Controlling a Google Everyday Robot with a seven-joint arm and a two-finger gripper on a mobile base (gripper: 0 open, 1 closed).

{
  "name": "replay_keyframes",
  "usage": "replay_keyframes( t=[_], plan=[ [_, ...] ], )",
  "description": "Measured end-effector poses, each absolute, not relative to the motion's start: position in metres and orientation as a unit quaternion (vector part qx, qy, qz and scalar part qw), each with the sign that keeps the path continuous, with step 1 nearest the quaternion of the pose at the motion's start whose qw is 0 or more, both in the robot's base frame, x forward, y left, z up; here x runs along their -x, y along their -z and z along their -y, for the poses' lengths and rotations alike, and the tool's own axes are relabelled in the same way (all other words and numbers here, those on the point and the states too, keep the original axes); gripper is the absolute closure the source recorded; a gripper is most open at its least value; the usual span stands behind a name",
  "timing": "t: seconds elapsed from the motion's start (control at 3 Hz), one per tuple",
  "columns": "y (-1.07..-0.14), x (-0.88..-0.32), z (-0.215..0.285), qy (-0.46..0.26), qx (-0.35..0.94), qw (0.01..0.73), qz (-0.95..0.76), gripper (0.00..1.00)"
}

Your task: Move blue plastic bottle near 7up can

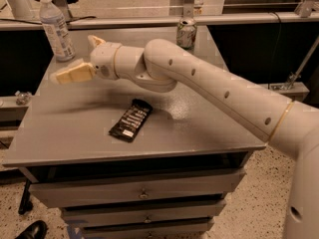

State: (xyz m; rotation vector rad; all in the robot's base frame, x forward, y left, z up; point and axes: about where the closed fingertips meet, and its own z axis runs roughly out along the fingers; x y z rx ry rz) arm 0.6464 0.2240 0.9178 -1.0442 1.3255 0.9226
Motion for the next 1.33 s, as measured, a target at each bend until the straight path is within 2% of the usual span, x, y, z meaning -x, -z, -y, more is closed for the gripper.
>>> replay_keyframes(
  t=[1.33],
  plan=[
    [-0.89, -0.761, -0.268, -0.361, 0.4, 0.572, -0.618, 0.0]
  ],
)
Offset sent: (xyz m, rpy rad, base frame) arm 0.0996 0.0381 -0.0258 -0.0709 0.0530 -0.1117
